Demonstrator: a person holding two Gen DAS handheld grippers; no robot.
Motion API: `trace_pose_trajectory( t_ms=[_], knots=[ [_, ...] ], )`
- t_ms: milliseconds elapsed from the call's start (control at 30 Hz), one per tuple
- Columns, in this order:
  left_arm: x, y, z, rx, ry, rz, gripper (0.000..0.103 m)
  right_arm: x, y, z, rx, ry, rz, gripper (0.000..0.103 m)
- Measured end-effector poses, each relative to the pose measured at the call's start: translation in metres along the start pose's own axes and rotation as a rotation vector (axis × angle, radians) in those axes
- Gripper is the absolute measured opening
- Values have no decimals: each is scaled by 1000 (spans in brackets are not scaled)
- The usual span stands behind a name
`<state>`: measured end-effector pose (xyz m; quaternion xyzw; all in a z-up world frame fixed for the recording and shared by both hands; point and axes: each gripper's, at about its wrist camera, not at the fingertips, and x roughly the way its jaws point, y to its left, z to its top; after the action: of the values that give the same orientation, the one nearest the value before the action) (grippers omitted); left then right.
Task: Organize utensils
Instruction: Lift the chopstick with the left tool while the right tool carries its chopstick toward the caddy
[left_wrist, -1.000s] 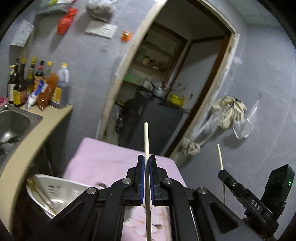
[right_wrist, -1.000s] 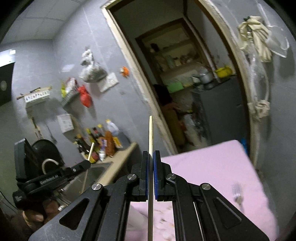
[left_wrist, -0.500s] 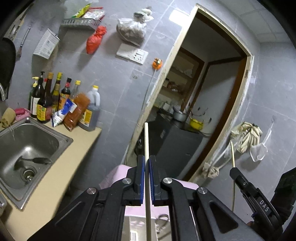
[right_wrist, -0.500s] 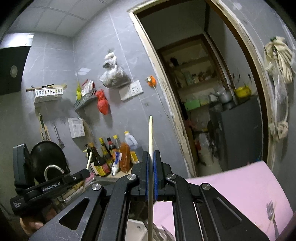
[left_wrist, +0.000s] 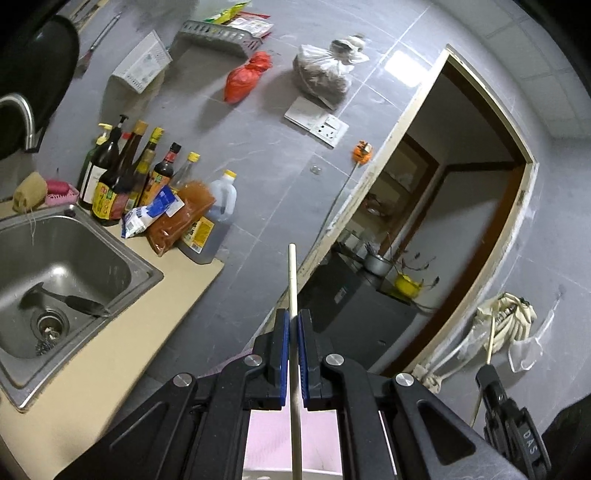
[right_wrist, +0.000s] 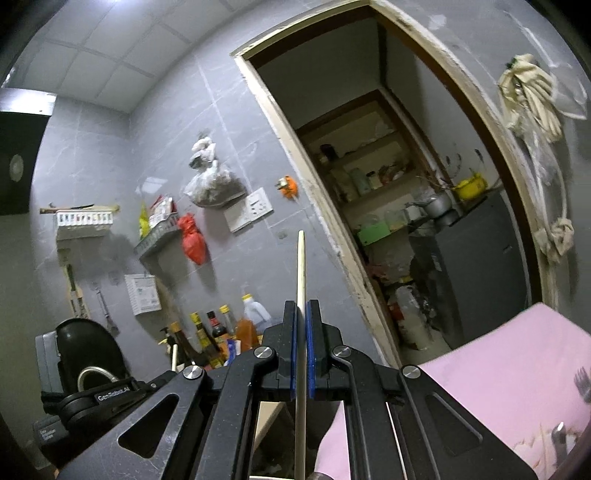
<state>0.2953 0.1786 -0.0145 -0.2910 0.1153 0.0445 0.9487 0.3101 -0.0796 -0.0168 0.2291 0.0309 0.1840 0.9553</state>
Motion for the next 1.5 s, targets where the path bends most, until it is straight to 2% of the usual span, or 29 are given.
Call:
trace_pose_trajectory(
  t_ms=[167, 400, 633, 1267, 1500],
  knots=[
    [8, 4, -12, -11, -18, 9, 5, -1, -9, -16, 22, -12, -53, 4],
    [12, 1, -23, 5, -24, 11, 5, -1, -18, -21, 16, -39, -108, 4],
    [13, -1, -31, 43, -34, 34, 5, 0, -26, -33, 10, -35, -158, 4],
    [8, -11, -44, 127, -65, 48, 5, -10, -37, -40, 14, -29, -110, 4],
    [8, -1, -43, 62, -44, 23, 5, -14, -45, -38, 77, -56, -62, 4]
  ],
)
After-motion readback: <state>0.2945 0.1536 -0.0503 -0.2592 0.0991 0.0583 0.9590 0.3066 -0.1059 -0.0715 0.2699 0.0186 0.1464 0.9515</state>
